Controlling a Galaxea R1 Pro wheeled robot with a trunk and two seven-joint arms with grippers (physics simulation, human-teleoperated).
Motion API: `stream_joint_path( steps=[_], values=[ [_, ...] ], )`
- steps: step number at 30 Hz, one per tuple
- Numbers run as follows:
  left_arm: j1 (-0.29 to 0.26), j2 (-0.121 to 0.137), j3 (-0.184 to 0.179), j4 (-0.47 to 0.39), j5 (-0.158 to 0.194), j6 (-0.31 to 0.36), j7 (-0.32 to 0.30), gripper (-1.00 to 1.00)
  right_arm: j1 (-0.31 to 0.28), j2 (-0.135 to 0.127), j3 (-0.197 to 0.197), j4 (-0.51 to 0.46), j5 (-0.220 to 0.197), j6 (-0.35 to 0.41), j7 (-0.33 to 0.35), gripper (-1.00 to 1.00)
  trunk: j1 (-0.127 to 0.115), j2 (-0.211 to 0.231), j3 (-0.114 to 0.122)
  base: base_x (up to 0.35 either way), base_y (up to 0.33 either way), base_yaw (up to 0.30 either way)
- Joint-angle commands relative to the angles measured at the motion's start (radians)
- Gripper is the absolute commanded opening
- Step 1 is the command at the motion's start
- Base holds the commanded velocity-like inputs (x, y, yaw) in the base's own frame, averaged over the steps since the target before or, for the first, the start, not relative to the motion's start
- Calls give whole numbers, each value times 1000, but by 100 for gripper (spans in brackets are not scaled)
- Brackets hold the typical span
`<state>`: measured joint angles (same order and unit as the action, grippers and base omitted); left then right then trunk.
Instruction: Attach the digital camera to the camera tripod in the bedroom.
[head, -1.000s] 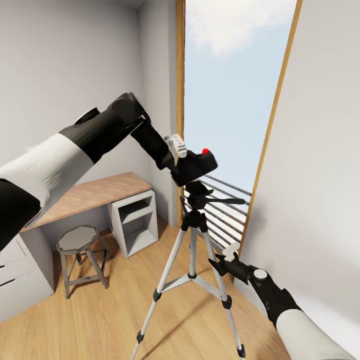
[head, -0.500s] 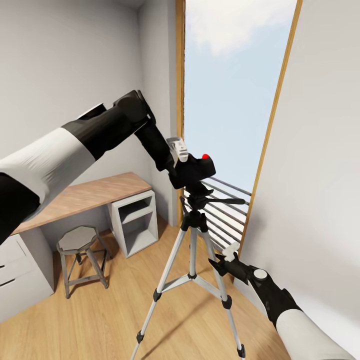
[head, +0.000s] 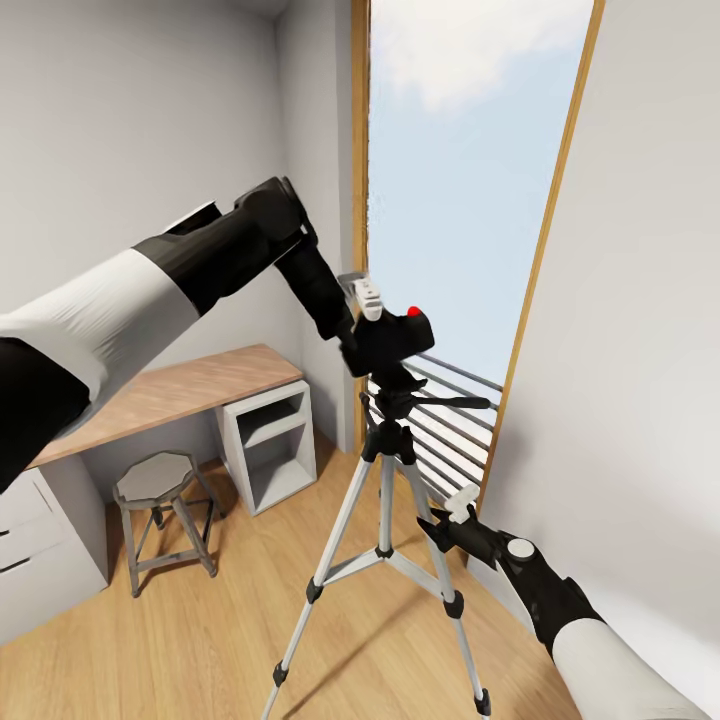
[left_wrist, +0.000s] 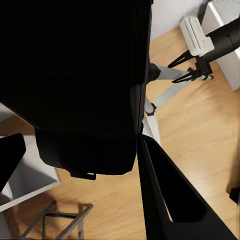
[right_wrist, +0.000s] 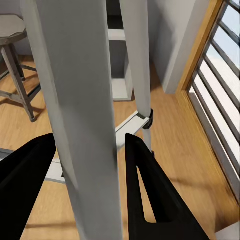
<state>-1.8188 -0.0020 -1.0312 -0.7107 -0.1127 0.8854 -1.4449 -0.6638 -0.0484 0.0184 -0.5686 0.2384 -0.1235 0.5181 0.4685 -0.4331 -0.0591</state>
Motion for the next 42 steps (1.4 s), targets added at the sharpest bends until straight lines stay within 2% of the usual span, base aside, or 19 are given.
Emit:
stream_joint_path(
  steps=[1, 14, 30, 36, 42],
  values=[
    [-7, -7, -1, 12, -12, 8, -12, -100, 0, -1, 6, 1, 13, -7, 0, -100, 1, -2, -2, 0, 0, 0],
    [-46, -84, -34, 218, -12, 21, -17, -100, 0, -1, 6, 1, 13, -7, 0, -100, 1, -2, -2, 0, 0, 0],
    [-74, -119, -38, 277, -9, 79, -13, -100, 0, -1, 6, 1, 13, -8, 0, -100, 1, -2, -2, 0, 0, 0],
    [-73, -140, -33, 322, -6, 85, -13, -100, 0, -1, 6, 1, 13, -8, 0, -100, 1, -2, -2, 0, 0, 0],
    [-73, -154, -29, 356, 16, 104, -12, -100, 0, -1, 6, 1, 13, -8, 0, -100, 1, -2, -2, 0, 0, 0]
  ],
)
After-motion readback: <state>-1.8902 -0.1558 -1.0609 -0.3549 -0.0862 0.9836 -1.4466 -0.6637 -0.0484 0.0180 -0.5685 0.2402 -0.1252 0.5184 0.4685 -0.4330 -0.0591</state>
